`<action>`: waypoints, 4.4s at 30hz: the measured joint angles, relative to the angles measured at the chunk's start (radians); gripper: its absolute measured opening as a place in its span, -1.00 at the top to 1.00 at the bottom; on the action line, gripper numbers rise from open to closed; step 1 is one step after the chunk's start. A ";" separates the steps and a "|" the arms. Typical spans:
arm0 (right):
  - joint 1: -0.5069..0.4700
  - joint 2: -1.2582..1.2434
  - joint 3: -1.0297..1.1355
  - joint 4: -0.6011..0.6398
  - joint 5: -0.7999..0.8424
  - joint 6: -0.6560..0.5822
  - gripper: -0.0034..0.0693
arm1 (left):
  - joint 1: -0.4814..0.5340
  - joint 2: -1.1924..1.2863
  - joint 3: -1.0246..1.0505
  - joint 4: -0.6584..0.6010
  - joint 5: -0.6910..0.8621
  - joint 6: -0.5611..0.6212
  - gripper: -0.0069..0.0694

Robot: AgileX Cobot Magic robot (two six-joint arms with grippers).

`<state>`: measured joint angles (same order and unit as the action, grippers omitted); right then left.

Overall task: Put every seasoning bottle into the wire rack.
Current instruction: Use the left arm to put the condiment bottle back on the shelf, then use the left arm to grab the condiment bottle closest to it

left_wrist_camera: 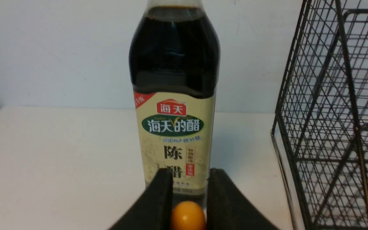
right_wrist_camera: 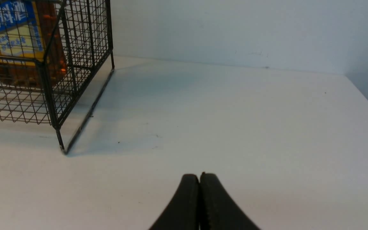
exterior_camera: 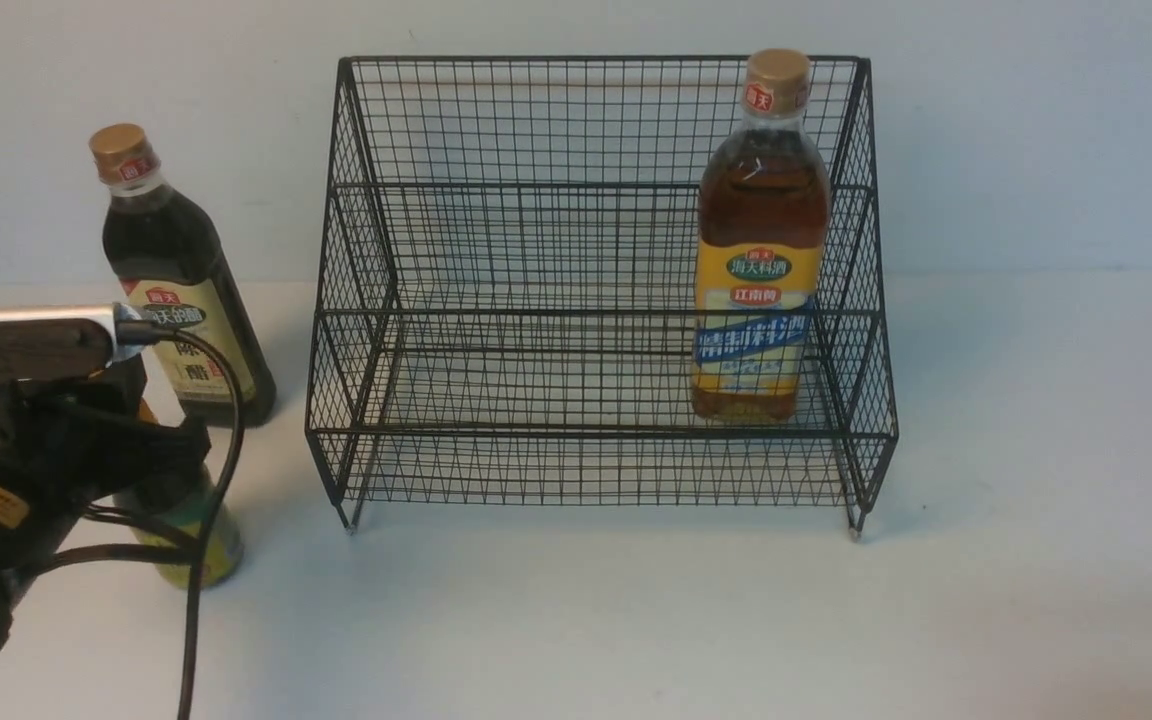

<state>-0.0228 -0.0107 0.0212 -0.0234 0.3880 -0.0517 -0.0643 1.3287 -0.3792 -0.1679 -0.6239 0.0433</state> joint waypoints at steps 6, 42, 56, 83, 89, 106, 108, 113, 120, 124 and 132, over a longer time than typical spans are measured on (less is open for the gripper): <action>0.000 0.000 0.000 0.000 0.000 0.000 0.95 | 0.000 -0.203 -0.067 0.000 0.275 0.047 0.50; 0.000 0.000 0.000 0.000 0.000 -0.001 0.95 | -0.287 0.087 -0.551 -0.048 0.541 0.061 0.50; 0.000 0.000 0.000 0.000 0.000 0.000 0.95 | -0.287 0.112 -0.559 -0.046 0.715 0.061 0.53; 0.000 0.000 0.000 0.000 0.000 0.000 0.95 | -0.113 -0.097 -0.560 -0.045 0.647 0.061 -0.27; 0.000 0.000 0.000 0.000 0.000 0.000 0.95 | 0.089 -0.103 -0.560 -0.045 0.616 0.061 -0.28; 0.000 0.000 0.000 0.000 0.000 0.001 0.95 | 0.115 0.114 -0.560 -0.030 0.334 -0.033 -0.70; 0.000 0.000 0.000 0.000 0.000 0.001 0.95 | 0.115 0.135 -0.560 0.009 0.302 -0.043 -0.75; 0.000 0.000 0.000 -0.001 0.000 0.000 0.95 | 0.115 0.183 -0.560 0.071 0.253 -0.059 -0.77; 0.000 0.000 0.000 -0.001 0.000 0.000 0.95 | 0.115 0.255 -0.560 0.097 0.203 -0.072 -0.77; 0.000 0.000 0.000 -0.001 0.000 0.000 0.95 | 0.115 0.289 -0.561 0.113 0.197 -0.072 -0.74; 0.000 0.000 0.000 -0.001 0.000 0.000 0.95 | 0.115 0.317 -0.561 0.138 0.188 -0.078 -0.65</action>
<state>-0.0228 -0.0107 0.0212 -0.0243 0.3880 -0.0517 0.0503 1.6452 -0.9401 -0.0297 -0.4362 -0.0348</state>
